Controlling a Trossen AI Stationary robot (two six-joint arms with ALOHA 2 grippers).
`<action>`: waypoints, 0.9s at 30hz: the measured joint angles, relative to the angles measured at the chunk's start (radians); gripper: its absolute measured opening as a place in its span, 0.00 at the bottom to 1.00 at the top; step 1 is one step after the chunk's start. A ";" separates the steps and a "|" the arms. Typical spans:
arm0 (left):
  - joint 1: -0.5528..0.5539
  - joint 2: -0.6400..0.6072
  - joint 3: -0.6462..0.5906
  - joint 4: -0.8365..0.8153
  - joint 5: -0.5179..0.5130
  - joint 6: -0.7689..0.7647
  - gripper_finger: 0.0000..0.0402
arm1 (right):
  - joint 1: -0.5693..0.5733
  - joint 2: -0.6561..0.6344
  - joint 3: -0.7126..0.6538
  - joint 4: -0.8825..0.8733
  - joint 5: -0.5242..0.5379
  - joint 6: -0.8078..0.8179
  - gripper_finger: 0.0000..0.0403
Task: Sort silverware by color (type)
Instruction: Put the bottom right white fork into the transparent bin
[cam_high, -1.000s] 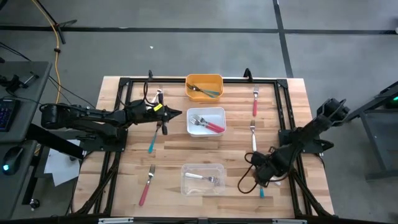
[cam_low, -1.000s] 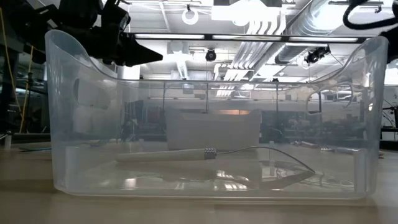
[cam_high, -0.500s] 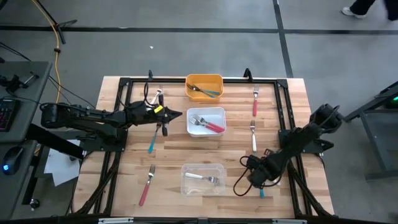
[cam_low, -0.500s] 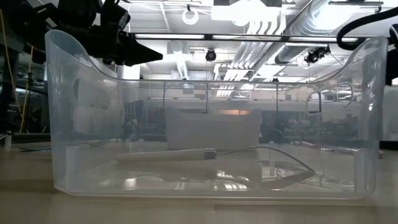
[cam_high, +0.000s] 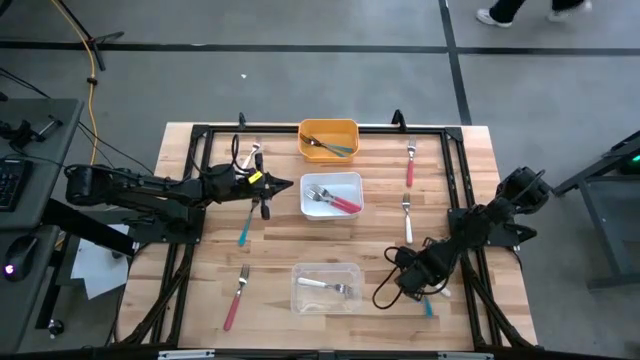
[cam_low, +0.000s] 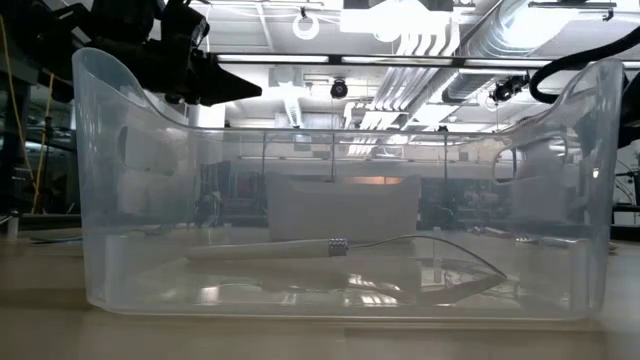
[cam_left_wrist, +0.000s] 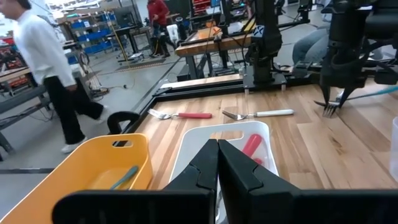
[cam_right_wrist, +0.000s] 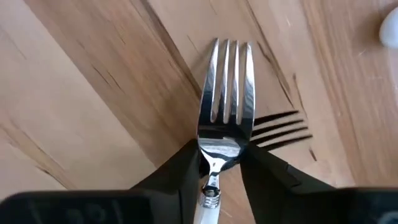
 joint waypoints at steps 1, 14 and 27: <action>0.000 0.000 0.000 0.000 -0.003 0.000 0.00 | 0.000 0.000 0.001 0.001 -0.001 0.000 0.24; 0.000 0.000 0.000 -0.002 -0.003 -0.001 0.00 | 0.000 0.005 0.097 -0.110 0.045 -0.071 0.01; 0.000 0.000 0.000 -0.002 -0.003 -0.010 0.00 | 0.000 0.004 0.363 -0.206 0.183 -0.249 0.00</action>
